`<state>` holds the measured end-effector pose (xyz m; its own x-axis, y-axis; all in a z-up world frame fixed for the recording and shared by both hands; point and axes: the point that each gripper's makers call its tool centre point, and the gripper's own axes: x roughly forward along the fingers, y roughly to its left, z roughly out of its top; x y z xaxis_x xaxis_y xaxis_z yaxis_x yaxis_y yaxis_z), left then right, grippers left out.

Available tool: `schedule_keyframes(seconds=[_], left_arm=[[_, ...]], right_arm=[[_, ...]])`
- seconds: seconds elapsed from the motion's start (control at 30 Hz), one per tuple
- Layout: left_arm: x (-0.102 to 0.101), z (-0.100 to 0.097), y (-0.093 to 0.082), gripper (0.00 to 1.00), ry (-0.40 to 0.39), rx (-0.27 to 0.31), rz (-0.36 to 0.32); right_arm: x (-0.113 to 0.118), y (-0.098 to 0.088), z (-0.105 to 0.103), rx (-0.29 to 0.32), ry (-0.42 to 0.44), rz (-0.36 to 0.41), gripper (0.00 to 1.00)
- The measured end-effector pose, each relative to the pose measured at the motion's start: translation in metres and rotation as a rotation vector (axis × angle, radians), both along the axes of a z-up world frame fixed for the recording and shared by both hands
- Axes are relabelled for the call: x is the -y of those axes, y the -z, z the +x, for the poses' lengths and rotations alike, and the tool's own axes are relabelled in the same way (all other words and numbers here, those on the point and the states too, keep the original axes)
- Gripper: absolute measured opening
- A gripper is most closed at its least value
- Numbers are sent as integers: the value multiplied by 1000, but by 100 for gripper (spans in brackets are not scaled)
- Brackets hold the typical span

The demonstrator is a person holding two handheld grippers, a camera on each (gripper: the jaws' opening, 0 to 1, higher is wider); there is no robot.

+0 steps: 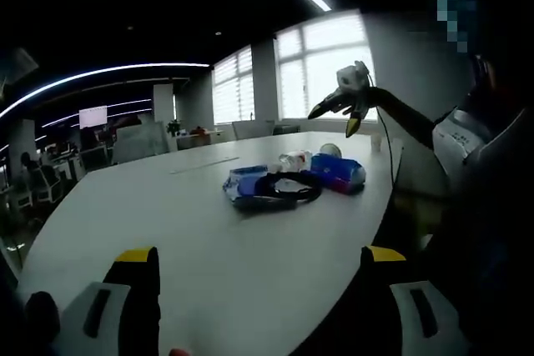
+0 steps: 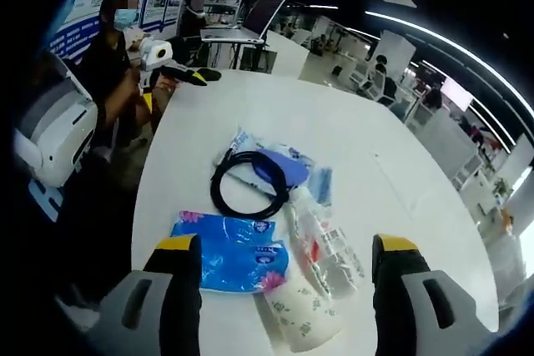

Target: Arrange the tabletop items into an orderly group along one side of the table until the central work area is clear of visible clutter.

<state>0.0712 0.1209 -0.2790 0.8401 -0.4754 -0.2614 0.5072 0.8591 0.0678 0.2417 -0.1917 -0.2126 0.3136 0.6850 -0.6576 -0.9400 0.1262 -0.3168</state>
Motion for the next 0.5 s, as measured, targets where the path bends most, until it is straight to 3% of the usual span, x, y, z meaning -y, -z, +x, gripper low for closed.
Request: schedule_keyframes(seconds=[0.5], left_arm=[[5,0,3,100,11,-3,-4]], right_arm=[[-7,5,8,4,-19,-32,78]])
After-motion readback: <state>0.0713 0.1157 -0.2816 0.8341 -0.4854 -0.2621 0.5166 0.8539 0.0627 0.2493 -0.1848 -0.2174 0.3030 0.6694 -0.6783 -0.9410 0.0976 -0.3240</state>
